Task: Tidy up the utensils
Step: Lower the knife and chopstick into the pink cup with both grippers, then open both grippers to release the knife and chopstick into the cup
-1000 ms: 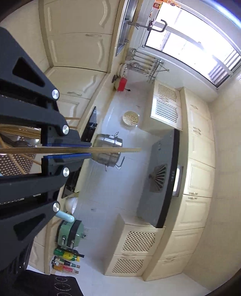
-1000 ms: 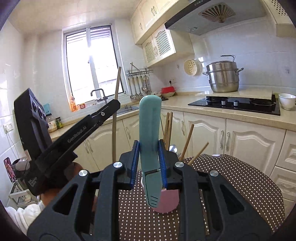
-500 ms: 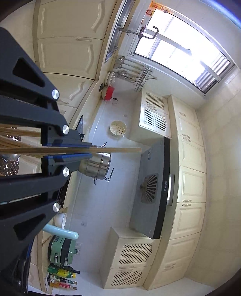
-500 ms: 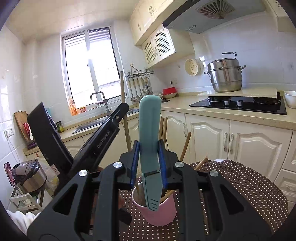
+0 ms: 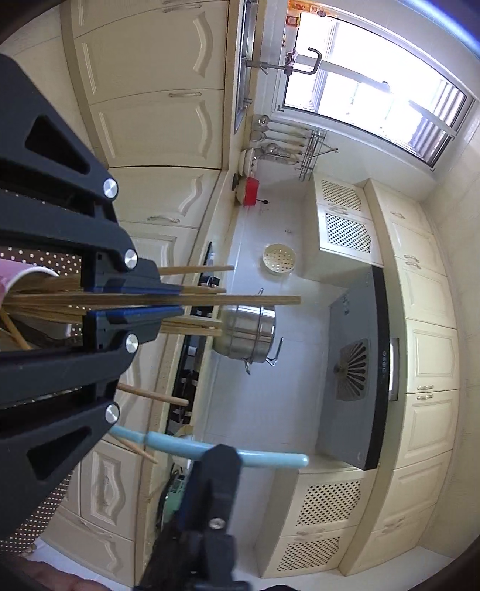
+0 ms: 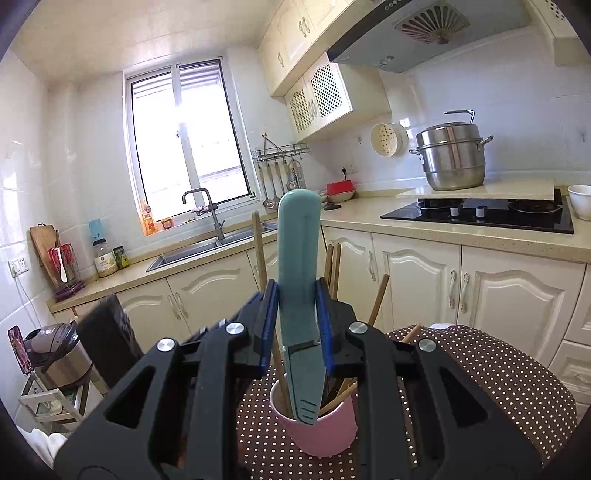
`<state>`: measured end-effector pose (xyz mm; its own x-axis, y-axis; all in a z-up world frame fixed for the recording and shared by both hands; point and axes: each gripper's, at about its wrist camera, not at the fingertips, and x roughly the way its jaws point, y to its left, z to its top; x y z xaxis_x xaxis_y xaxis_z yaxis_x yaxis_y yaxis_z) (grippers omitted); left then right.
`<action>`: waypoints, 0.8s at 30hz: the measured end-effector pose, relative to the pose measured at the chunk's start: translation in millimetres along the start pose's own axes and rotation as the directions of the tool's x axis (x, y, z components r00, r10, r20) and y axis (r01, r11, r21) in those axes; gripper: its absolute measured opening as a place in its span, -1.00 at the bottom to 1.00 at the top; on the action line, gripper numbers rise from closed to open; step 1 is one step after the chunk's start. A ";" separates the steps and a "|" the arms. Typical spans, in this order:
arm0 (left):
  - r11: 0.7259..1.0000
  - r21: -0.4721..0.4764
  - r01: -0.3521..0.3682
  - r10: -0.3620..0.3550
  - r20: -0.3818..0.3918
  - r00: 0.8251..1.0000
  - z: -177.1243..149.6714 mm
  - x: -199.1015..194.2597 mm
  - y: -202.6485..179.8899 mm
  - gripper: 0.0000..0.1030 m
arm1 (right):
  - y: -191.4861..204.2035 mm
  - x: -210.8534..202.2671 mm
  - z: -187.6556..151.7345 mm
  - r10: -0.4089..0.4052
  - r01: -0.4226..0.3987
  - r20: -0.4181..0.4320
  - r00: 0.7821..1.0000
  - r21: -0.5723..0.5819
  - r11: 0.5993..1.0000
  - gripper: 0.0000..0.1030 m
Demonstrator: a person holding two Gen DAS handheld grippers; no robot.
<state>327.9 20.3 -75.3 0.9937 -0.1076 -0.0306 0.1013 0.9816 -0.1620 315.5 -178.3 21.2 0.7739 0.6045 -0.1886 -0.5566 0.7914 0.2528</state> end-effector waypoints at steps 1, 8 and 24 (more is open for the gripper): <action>1.000 -0.001 0.001 -0.001 -0.013 1.000 -3.1 -1.9 1.8 -0.88 | 1.4 -0.3 0.6 -0.003 0.003 0.005 1.000 -0.003 1.000 -0.60; 1.000 0.001 0.013 -0.012 -0.082 0.997 -14.9 -9.2 8.1 -0.88 | 9.6 8.2 -1.6 -0.031 0.031 0.002 1.000 -0.023 0.999 -0.60; 0.999 -0.038 -0.006 -0.001 -0.161 0.987 -6.3 -19.3 24.5 -0.03 | 10.5 18.1 -30.6 -0.063 0.061 -0.087 0.994 -0.029 0.998 -0.60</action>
<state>310.9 45.4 -84.9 0.9731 -0.1322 -0.1885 0.0940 0.9755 -0.1990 314.4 -156.2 -8.6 0.7784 0.5588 -0.2863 -0.5167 0.8291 0.2135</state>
